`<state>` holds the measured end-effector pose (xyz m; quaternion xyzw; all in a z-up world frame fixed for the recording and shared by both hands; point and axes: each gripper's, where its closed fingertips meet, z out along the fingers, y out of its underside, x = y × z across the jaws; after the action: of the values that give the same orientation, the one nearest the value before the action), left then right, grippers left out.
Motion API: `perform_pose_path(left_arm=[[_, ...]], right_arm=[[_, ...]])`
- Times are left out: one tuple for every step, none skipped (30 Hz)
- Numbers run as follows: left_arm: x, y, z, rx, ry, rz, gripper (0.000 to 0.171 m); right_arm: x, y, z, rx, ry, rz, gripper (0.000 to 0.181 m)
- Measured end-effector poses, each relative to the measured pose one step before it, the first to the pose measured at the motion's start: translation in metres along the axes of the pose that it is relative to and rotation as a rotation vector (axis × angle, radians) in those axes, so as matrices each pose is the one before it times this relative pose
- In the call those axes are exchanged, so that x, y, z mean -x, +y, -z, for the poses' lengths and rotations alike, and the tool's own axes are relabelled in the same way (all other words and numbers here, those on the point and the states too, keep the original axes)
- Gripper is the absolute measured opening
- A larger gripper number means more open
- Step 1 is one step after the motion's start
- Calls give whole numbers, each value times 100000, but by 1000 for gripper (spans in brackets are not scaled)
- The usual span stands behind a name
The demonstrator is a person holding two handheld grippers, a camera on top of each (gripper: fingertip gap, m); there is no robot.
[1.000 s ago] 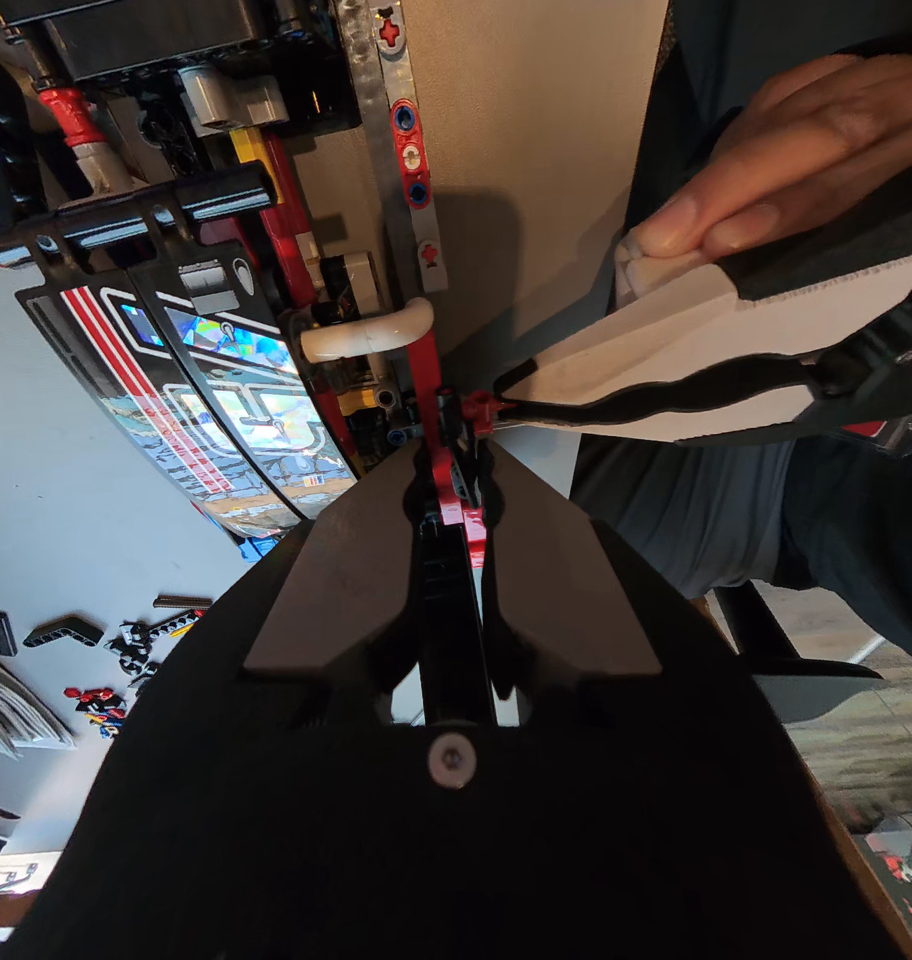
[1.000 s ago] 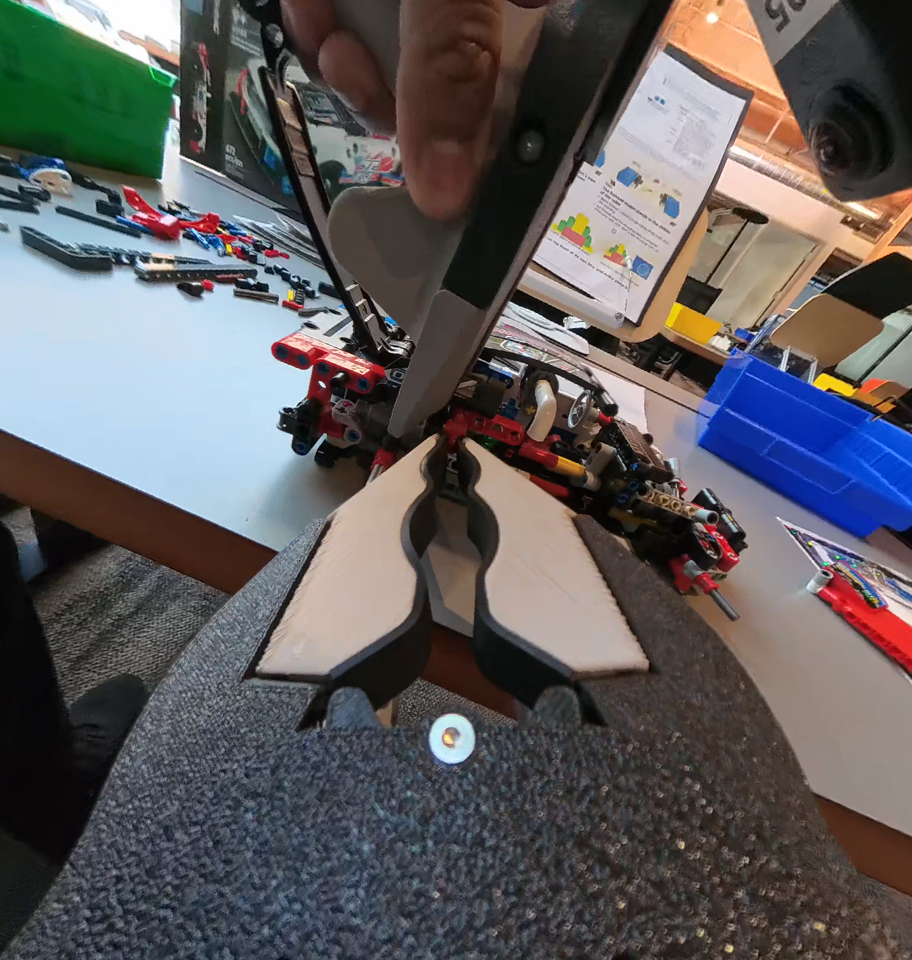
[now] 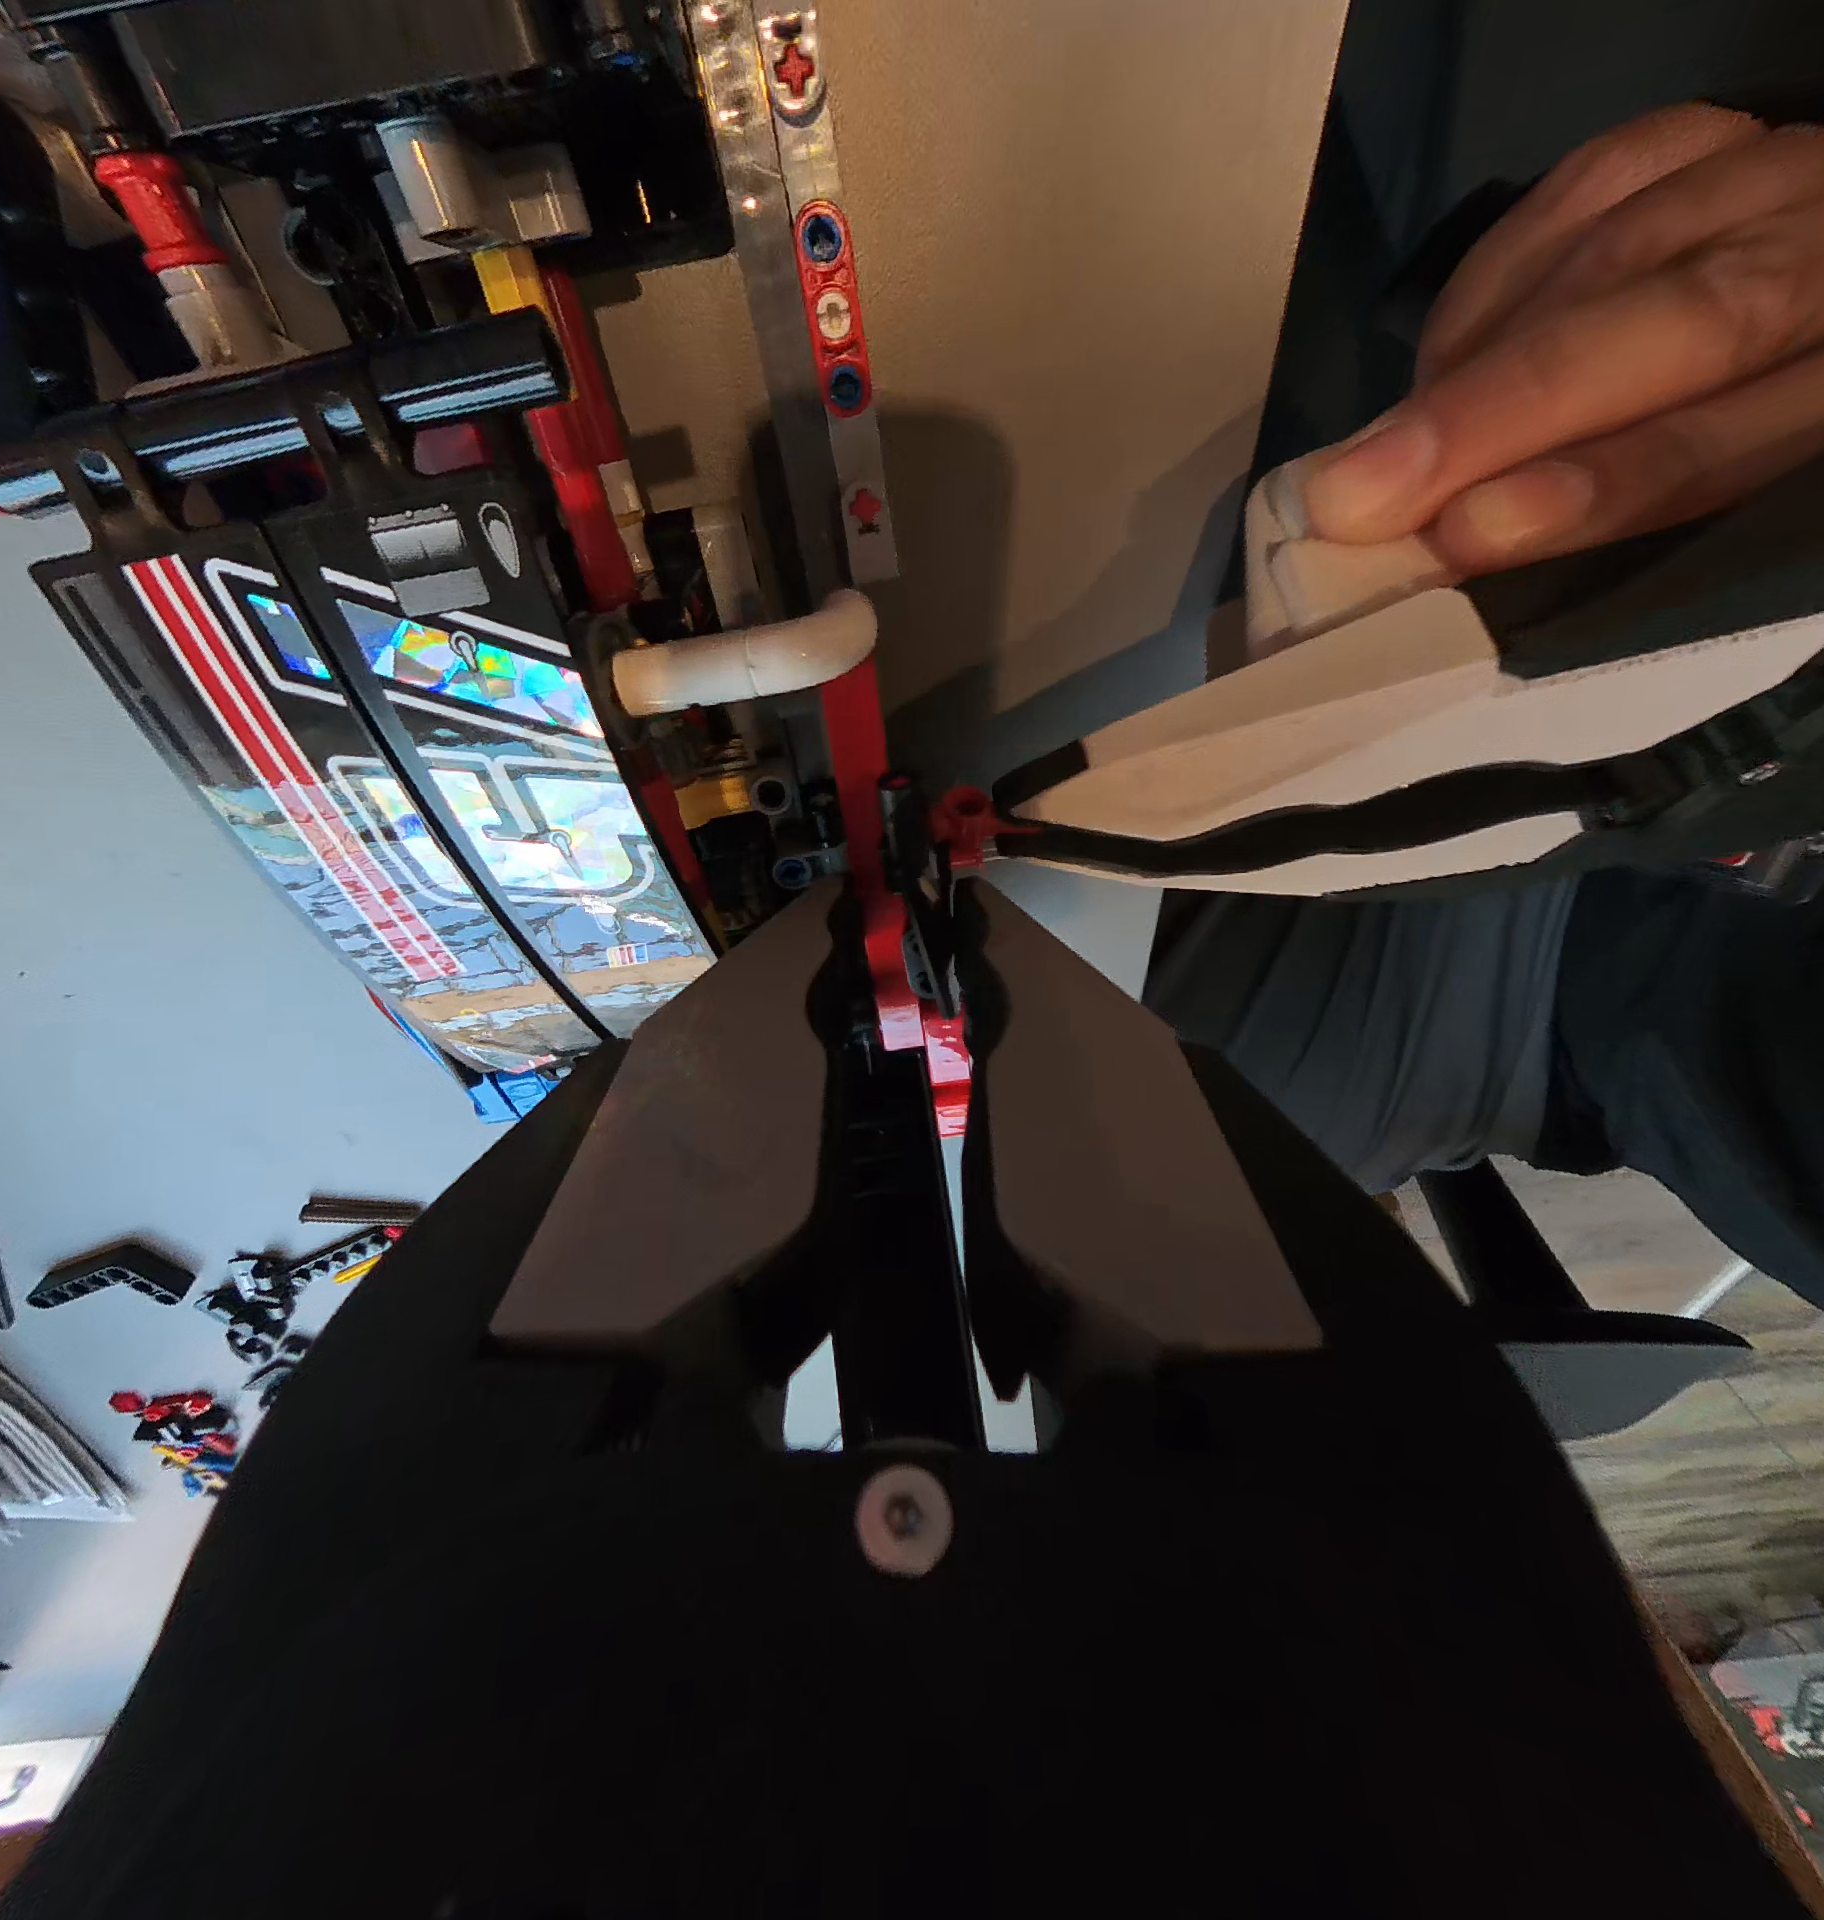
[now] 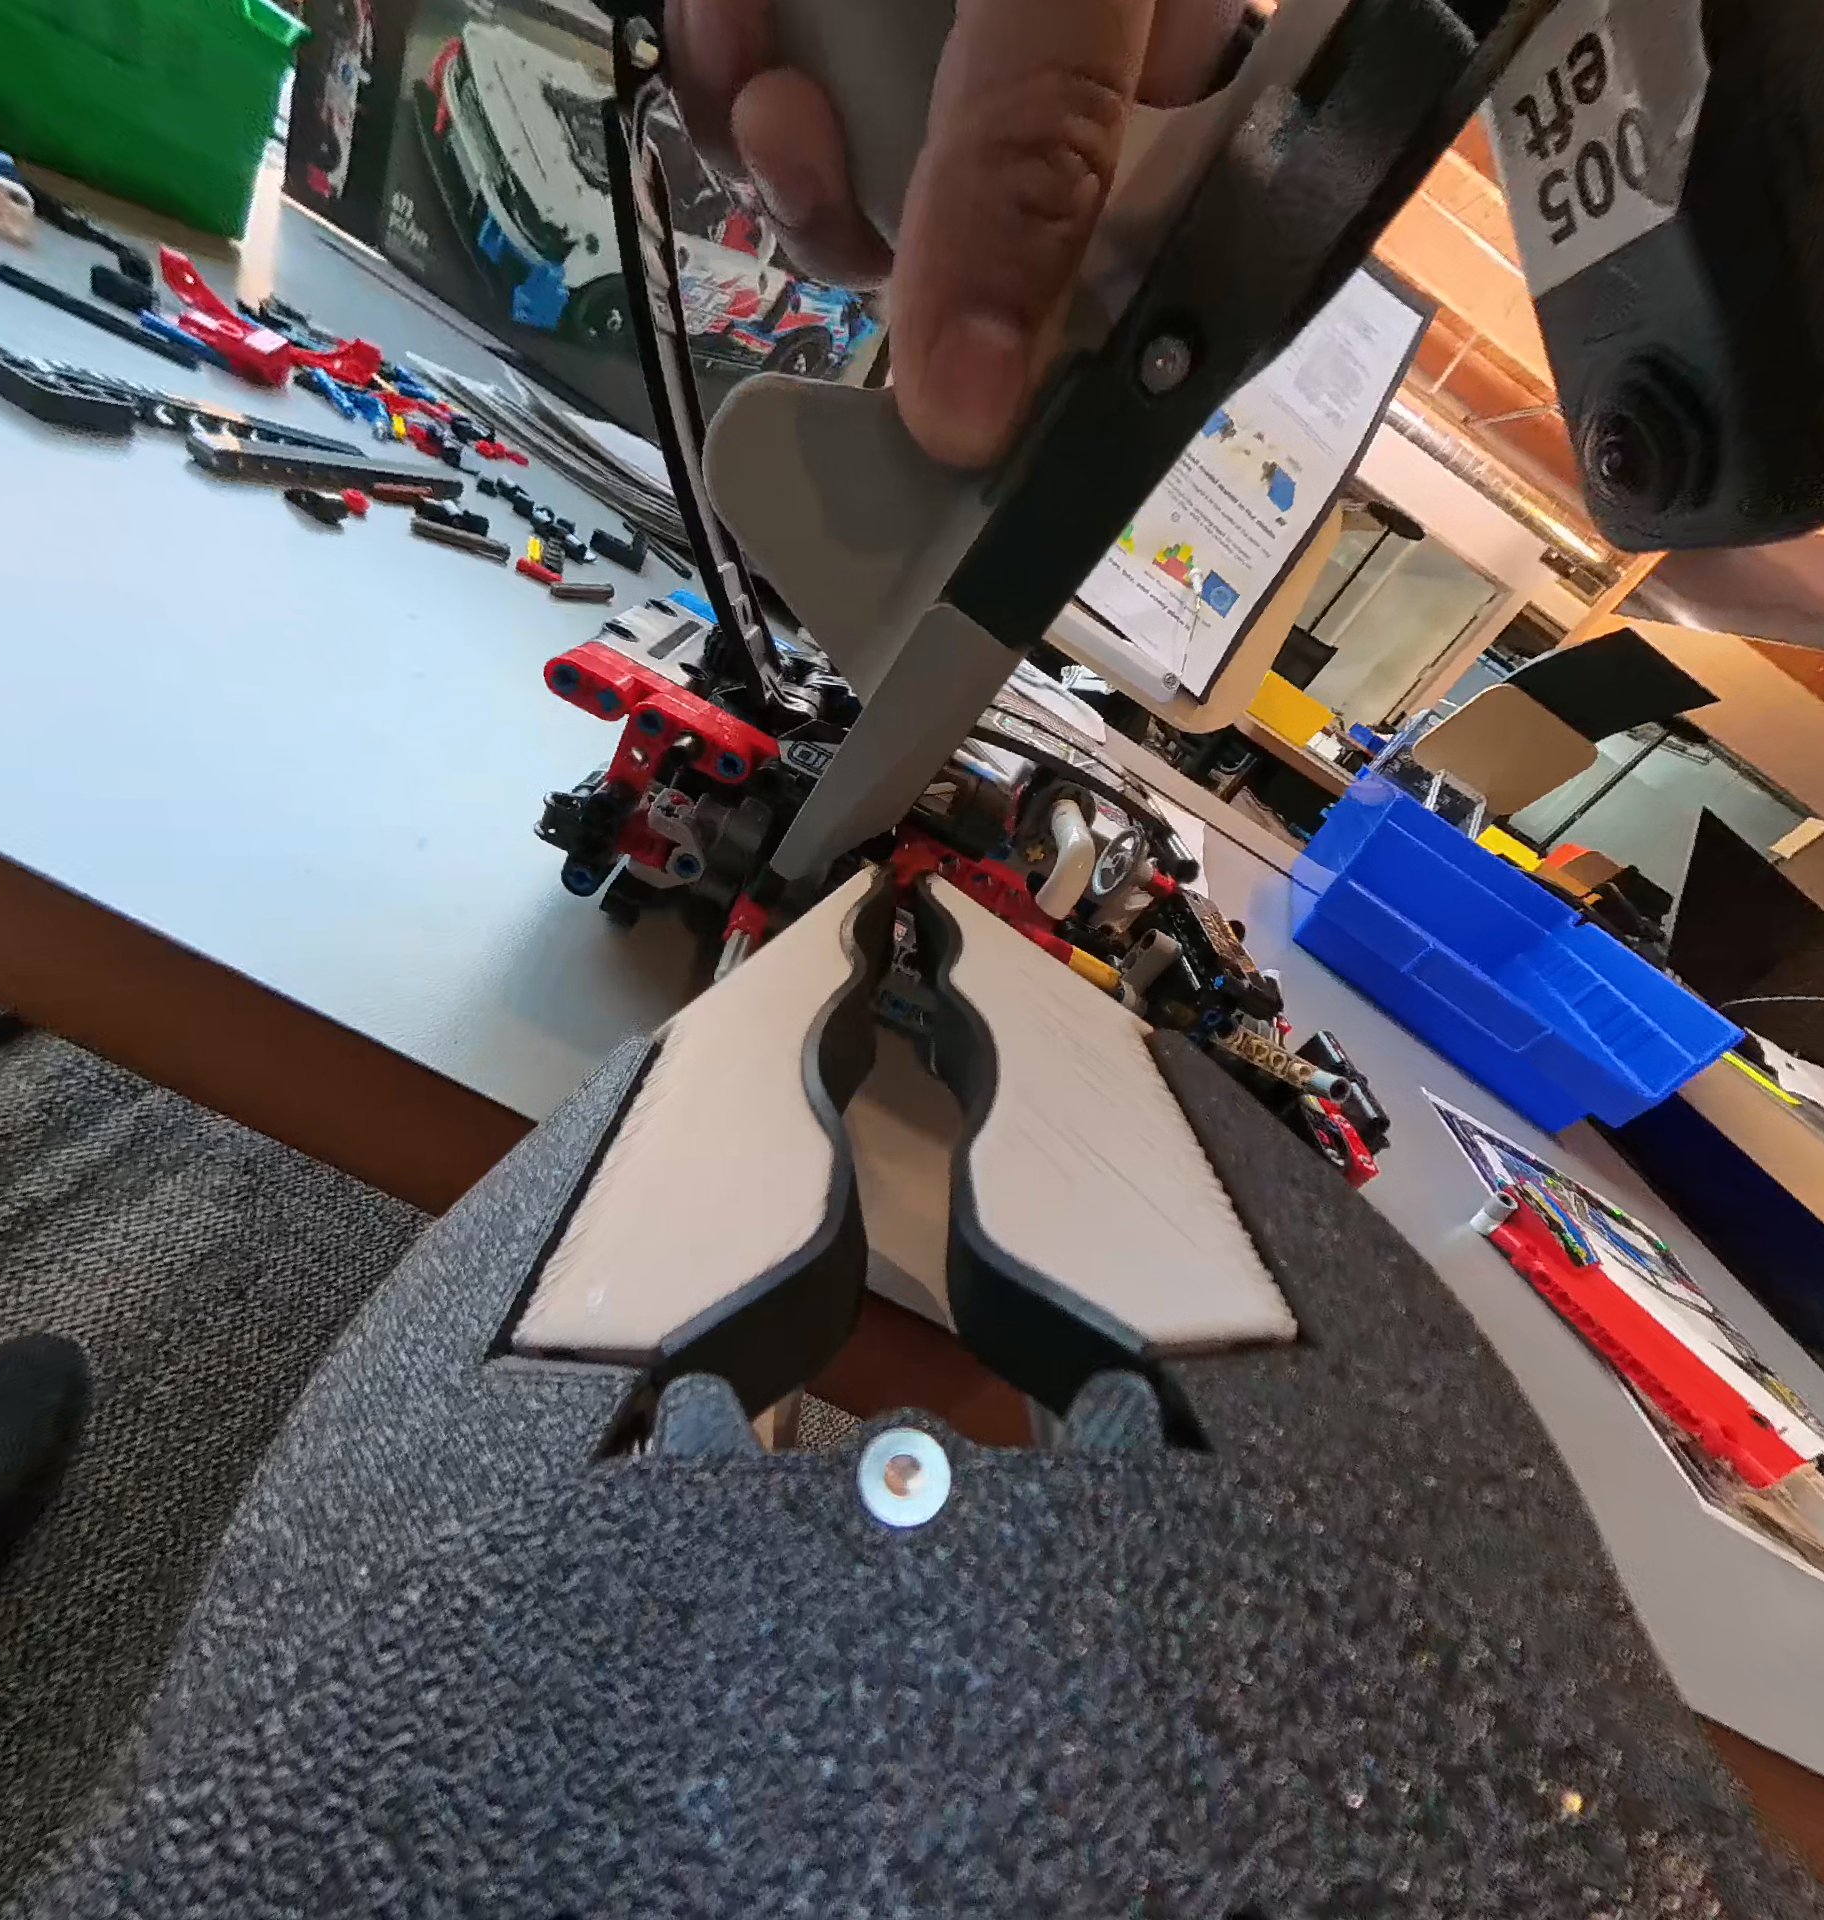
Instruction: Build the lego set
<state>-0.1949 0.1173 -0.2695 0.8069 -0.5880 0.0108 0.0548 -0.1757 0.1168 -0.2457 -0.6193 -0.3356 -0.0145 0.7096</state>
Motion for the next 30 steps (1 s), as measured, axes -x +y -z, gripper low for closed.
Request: perform_pose_path(left_arm=[[4, 17, -25, 72, 53, -81, 14], [25, -11, -28, 97, 141, -94, 14], [70, 77, -4, 311, 95, 53, 14], [48, 99, 25, 488, -91, -46, 14], [73, 146, 2, 429, -458, -292, 14], [9, 85, 58, 368, -461, -156, 14], [-45, 1, 6, -16, -71, 190, 14], [-61, 12, -28, -295, 27, 319, 14], [-69, -121, -42, -203, -169, 189, 14], [-54, -93, -52, -39, -327, 50, 14], [-226, -248, 1, 392, -873, 160, 15], [114, 315, -3, 586, -890, -527, 15], [-42, -2, 133, -64, 198, -523, 15], [127, -94, 73, -452, 317, 290, 15], [142, -8, 23, -736, 344, 324, 15], [-57, 33, 27, -660, -189, -439, 15], [128, 199, -86, -421, -1145, -1470, 15], [152, -20, -90, -783, -1929, -1916, 17], [432, -64, -50, -469, -2303, -2568, 20], [20, -45, -31, -326, -2601, -2705, 25], [61, -83, 39, -291, -3039, -2368, 30], [-51, -232, 157, -1228, -3681, -3317, 36], [252, -352, 186, -1620, -4955, -4123, 40], [506, -321, 203, -885, -6015, -2640, 37], [350, -225, 117, 233, -4839, -2440, 37], [58, -266, -44, 32, -3238, -2742, 43], [-276, -240, 30, -320, -1887, -2567, 55], [-116, -92, 63, -290, -2310, -2036, 63], [34, 129, 289, -35, -3164, -2044, 65], [271, 147, 434, -1126, -3853, -898, 63]], right_arm=[[20, -15, -2, -30, -65, 126, 0], [16, 1, 5, 10, 55, 250, 0], [38, -26, -16, -31, -201, 123, 0], [74, -28, -42, -40, -892, -721, 0], [95, -23, -81, 176, -1884, -2301, 1], [85, -17, -73, 27, -2499, -3871, 1], [20, -29, -48, -469, -2319, -4718, 1], [-44, -3, -7, -690, -1903, -4992, 0], [-82, 11, -5, -621, -1561, -4950, 1], [-76, 20, -3, -655, -1987, -6244, 1], [-83, 107, -5, -362, -3017, -8715, 0], [-151, 9, 32, -1100, -3183, -8974, 0], [-178, -56, 44, -791, -1599, -4273, 1], [-131, 46, -24, 492, 674, 1104, 0], [20, -4, 34, -263, 1437, 2574, 1], [209, -118, 105, -1739, -104, 1337, 0], [-21, -85, 205, -1401, 174, -568, 0], [-377, -127, 256, -1030, 1182, -2042, 1], [-584, -232, 289, -1461, 1333, -2155, 0], [-655, -231, 284, -1473, 1297, -902, 1], [-518, -165, 252, -1148, 519, 82, 1], [-300, -166, 249, -1474, -760, -120, 1], [-63, -272, 268, -2411, -1953, -1028, 1], [-5, -327, 284, -2799, -2293, -1859, 1], [-95, -180, 250, -1853, -1762, -2025, 1], [-237, 3, 212, -418, -755, -609, 0], [-431, 49, 241, 108, 703, 1608, 1], [-475, -104, 316, -642, 1070, 2561, 0], [-319, -316, 340, -1512, -311, 1453, 0], [-186, -437, 279, -1778, -1652, -906, 0]])
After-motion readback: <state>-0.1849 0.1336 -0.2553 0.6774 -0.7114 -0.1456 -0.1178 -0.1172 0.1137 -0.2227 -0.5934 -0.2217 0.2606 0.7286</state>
